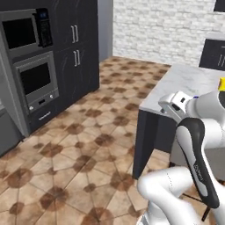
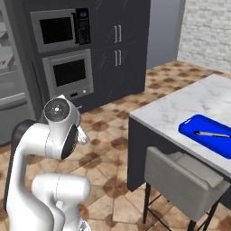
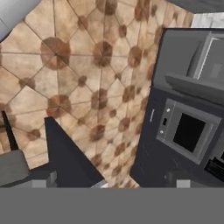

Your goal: Gather the sweet potato and bell pepper from the fridge and place them on a tray on the dining counter. Then gather the steaks from the fridge and place them on the other tray.

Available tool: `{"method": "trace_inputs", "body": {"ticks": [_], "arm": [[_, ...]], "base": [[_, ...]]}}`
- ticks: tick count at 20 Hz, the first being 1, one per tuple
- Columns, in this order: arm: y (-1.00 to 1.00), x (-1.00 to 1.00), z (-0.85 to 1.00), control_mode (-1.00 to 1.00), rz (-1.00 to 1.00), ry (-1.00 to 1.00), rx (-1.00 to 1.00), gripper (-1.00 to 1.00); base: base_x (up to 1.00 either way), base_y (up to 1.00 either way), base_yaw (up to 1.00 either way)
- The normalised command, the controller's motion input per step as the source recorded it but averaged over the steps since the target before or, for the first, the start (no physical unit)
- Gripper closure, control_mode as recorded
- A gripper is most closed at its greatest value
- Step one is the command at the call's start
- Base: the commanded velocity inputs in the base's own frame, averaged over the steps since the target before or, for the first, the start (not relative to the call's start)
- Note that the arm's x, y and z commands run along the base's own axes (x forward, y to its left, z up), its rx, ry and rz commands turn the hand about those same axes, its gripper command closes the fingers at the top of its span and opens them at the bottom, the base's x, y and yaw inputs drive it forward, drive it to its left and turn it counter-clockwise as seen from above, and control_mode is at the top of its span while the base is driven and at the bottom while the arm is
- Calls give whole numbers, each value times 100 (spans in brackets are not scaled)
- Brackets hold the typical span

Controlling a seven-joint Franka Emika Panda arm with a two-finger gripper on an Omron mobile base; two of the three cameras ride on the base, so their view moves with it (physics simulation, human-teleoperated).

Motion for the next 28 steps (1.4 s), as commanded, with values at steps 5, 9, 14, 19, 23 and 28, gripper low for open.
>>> {"method": "trace_inputs", "body": {"ticks": [5,9,14,19,23,28], "arm": [[0,0,0,100,0,0,0,-100],[0,0,0,100,0,0,0,-100],[0,0,0,100,0,0,0,-100],[0,0,0,100,0,0,0,-100],[0,0,0,100,0,0,0,-100],[0,0,0,100,0,0,0,-100]], "base": [[2,53,21],[4,44,24],[2,36,25],[0,27,24],[0,25,24],[0,35,26]]}}
